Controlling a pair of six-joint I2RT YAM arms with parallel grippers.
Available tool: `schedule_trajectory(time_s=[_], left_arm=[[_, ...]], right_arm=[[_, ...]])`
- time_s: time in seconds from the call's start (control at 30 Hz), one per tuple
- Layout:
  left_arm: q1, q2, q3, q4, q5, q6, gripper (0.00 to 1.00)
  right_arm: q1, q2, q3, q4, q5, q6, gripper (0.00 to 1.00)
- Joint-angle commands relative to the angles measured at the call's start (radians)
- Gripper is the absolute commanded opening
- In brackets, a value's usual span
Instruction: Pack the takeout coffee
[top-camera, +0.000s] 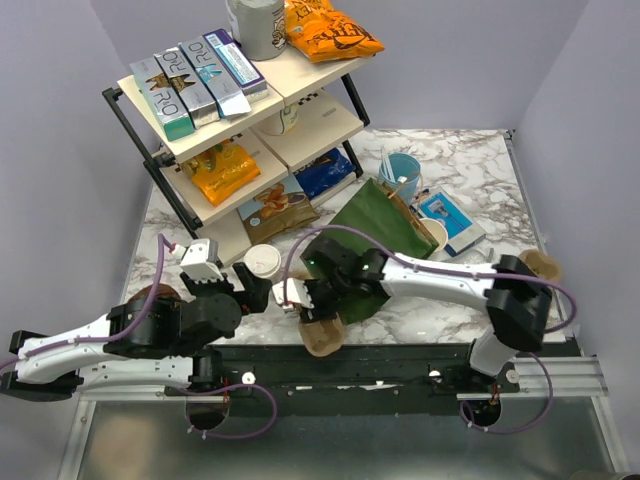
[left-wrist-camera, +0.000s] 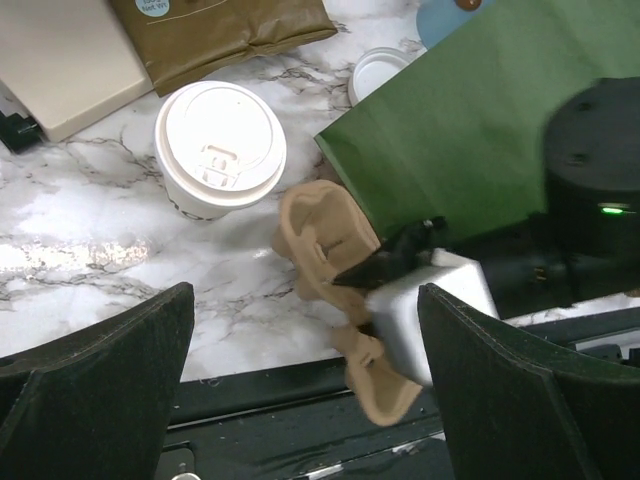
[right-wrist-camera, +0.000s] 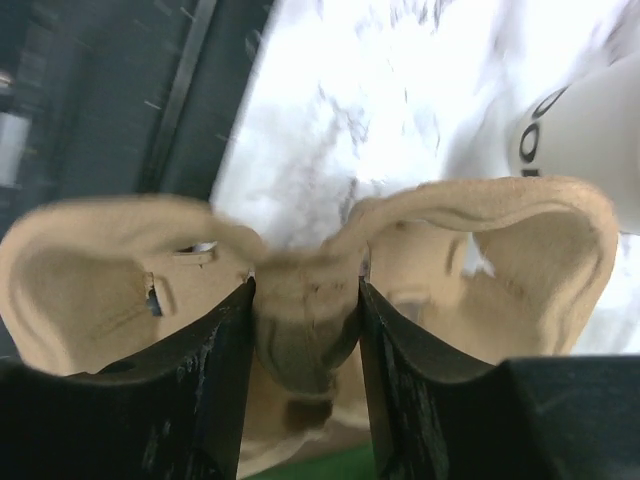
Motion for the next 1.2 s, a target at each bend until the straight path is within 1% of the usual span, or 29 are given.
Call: schedule_trajectory(time_s=[0.0,0.07,0.1,0.13,0.2,0.27,0.3,0.37,0.4,0.43,0.5,0.53,0.6,0.63,0.67,0.7,0.73,0.77,0.8,0.83,0.9,0.93,0.97,1.0,1.03,1.1,1.13,1.17], left_arm=[[-0.003,-0.023,0.022,0.034,-0.027,0.030,0.99],[-0.003,-0.037,0.014,0.072,-0.031,0.062,0.99],[-0.003,-0.041,0.010,0.092,-0.033,0.074,0.99],[-0.003,-0.044,0.005,0.129,-0.036,0.094,0.99],[-0.003,-0.058,0.010,0.161,-0.030,0.145,0.99],[-0.003,-0.055,0.026,0.185,-0.025,0.185,0.99],[-0.003,-0.051,0.034,0.188,-0.025,0.188,0.99],[-0.003,-0.032,0.045,0.206,-0.036,0.202,0.99],[-0.003,-0.023,0.048,0.217,-0.037,0.217,0.99],[-0.003,-0.012,0.053,0.247,-0.037,0.229,0.99],[-0.003,0.035,0.063,0.284,-0.031,0.265,0.99],[-0.003,0.057,0.080,0.315,-0.027,0.269,0.99],[-0.002,0.138,0.105,0.341,-0.024,0.282,0.99],[-0.002,0.168,0.140,0.353,-0.024,0.280,0.99],[0.000,0.239,0.158,0.359,-0.025,0.286,0.99],[0.007,0.274,0.175,0.363,-0.037,0.285,0.99],[0.020,0.311,0.200,0.367,-0.039,0.274,0.99],[0.040,0.380,0.214,0.379,-0.024,0.265,0.99],[0.066,0.411,0.230,0.386,0.004,0.265,0.99],[0.148,0.440,0.258,0.414,0.098,0.268,0.99],[0.243,0.509,0.269,0.482,0.236,0.315,0.99],[0.312,0.529,0.276,0.560,0.357,0.337,0.99],[0.337,0.572,0.284,0.586,0.393,0.352,0.99],[0.346,0.597,0.299,0.602,0.403,0.364,0.99],[0.351,0.626,0.350,0.609,0.403,0.375,0.99],[0.354,0.724,0.422,0.582,0.380,0.398,0.99],[0.354,0.757,0.488,0.577,0.386,0.427,0.99],[0.354,0.819,0.517,0.593,0.419,0.452,0.99]], right_arm=[[0.003,-0.187,-0.078,0.123,-0.134,0.090,0.51],[0.003,-0.242,-0.127,0.163,-0.148,0.136,0.51],[0.003,-0.299,-0.139,0.199,-0.141,0.191,0.51],[0.003,-0.325,-0.171,0.216,-0.118,0.214,0.51],[0.003,-0.417,-0.202,0.281,-0.069,0.295,0.50],[0.003,-0.480,-0.243,0.321,-0.015,0.338,0.50],[0.003,-0.505,-0.250,0.359,0.012,0.415,0.50],[0.003,-0.569,-0.224,0.365,0.112,0.473,0.50],[0.001,-0.588,-0.210,0.362,0.164,0.542,0.50],[0.000,-0.611,-0.195,0.356,0.288,0.582,0.49],[-0.005,-0.634,-0.162,0.350,0.412,0.665,0.49],[-0.010,-0.643,-0.152,0.347,0.519,0.682,0.49],[-0.045,-0.663,-0.117,0.329,0.591,0.725,0.49],[-0.069,-0.666,-0.101,0.310,0.602,0.743,0.49],[-0.101,-0.666,-0.087,0.292,0.596,0.776,0.49],[-0.172,-0.666,-0.077,0.272,0.594,0.831,0.49],[-0.204,-0.666,-0.066,0.264,0.588,0.846,0.49],[-0.235,-0.671,-0.063,0.258,0.605,0.857,0.49],[-0.285,-0.684,-0.060,0.252,0.628,0.883,0.49],[-0.312,-0.695,-0.053,0.252,0.652,0.883,0.49],[-0.376,-0.720,-0.041,0.250,0.680,0.903,0.49],[-0.395,-0.744,-0.034,0.250,0.686,0.905,0.49],[-0.410,-0.755,-0.015,0.244,0.720,0.903,0.49],[-0.434,-0.766,-0.006,0.238,0.752,0.905,0.49],[-0.445,-0.785,-0.001,0.238,0.783,0.900,0.49],[-0.480,-0.801,0.011,0.235,0.861,0.889,0.50],[-0.490,-0.807,0.013,0.233,0.881,0.882,0.50],[-0.502,-0.815,0.013,0.232,0.917,0.876,0.50]])
